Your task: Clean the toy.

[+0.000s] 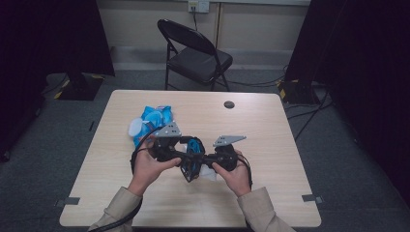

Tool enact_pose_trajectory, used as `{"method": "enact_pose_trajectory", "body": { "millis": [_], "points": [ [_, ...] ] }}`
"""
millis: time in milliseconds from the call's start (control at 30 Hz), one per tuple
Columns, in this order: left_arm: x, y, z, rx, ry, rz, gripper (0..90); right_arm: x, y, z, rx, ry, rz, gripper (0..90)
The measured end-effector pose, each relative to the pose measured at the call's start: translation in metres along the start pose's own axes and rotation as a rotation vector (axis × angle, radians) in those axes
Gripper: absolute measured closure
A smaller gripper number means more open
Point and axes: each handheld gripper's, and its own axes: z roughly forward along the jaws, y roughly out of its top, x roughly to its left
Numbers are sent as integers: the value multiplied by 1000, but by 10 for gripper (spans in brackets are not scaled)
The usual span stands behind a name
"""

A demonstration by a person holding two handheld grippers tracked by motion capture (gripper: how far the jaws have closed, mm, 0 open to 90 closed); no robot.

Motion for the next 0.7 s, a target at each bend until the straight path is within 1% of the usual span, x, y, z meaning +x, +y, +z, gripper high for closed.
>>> {"method": "enact_pose_trajectory", "body": {
  "millis": [267, 500, 600, 700],
  "points": [
    [0, 1, 0, -3, 1, -1, 263, 0, -6, 5, 18, 6, 5, 867],
    [0, 0, 0, -1, 3, 0, 263, 0, -8, 7, 18, 9, 20, 867],
    [0, 1, -1, -7, 2, -2, 263, -1, -9, 8, 22, 9, 24, 867],
    [-1, 3, -3, -23, -5, -4, 263, -1, -13, 11, 38, 8, 27, 867]
  ]
}}
